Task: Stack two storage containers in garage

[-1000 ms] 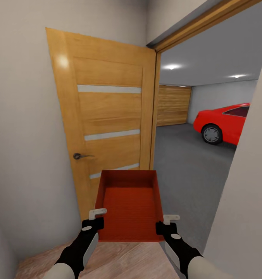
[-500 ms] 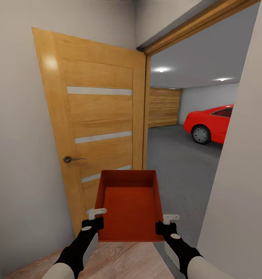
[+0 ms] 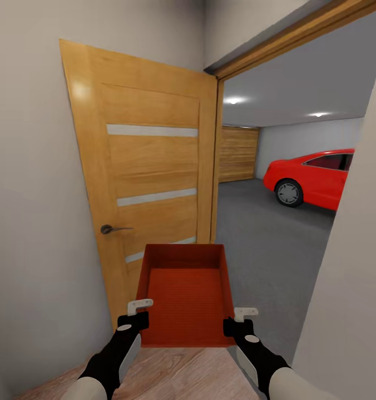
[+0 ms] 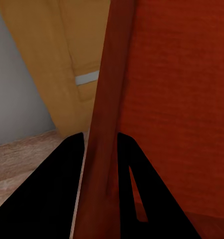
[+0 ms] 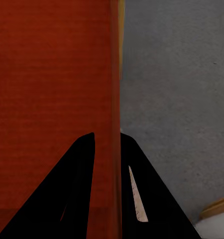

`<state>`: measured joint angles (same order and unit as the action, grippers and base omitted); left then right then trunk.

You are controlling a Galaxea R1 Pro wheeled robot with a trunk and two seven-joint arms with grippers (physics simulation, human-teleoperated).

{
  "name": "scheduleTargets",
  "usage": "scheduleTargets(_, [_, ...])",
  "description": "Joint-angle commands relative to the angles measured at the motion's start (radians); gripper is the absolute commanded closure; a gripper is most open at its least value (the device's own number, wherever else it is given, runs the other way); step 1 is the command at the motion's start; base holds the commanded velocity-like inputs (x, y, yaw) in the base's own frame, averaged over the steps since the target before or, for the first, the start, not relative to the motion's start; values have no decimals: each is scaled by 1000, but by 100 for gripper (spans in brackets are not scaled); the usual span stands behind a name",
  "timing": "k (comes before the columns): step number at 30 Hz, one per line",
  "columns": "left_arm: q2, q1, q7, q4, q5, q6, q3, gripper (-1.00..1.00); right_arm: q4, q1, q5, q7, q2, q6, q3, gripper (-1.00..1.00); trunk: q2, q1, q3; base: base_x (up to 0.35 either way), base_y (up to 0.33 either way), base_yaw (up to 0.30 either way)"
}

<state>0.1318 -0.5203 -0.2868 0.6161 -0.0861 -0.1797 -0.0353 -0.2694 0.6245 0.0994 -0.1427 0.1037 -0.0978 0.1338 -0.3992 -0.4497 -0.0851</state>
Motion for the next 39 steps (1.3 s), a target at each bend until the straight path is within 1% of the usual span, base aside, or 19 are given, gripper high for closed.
scheduleTargets(1, [-11, 0, -12, 1, -1, -7, -1, 100, -2, 1, 3, -6, -1, -4, -13, 100, -1, 0, 0, 0, 259, 0])
scheduleTargets(14, [-12, 0, -12, 2, -1, -7, -2, 100, -2, 1, 3, -6, -1, -10, -12, 100, -1, 0, 0, 0, 258, 0])
scheduleTargets(17, [-12, 0, -12, 2, 0, -6, -2, 100, -2, 1, 5, -6, 0, -6, -14, 100, -1, 0, 0, 0, 175, -97])
scheduleTargets(39, [-12, 0, -12, 1, 0, -4, -3, 100, -2, 1, 6, -6, 1, -2, -13, 100, -1, 0, -14, 0, 10, -242])
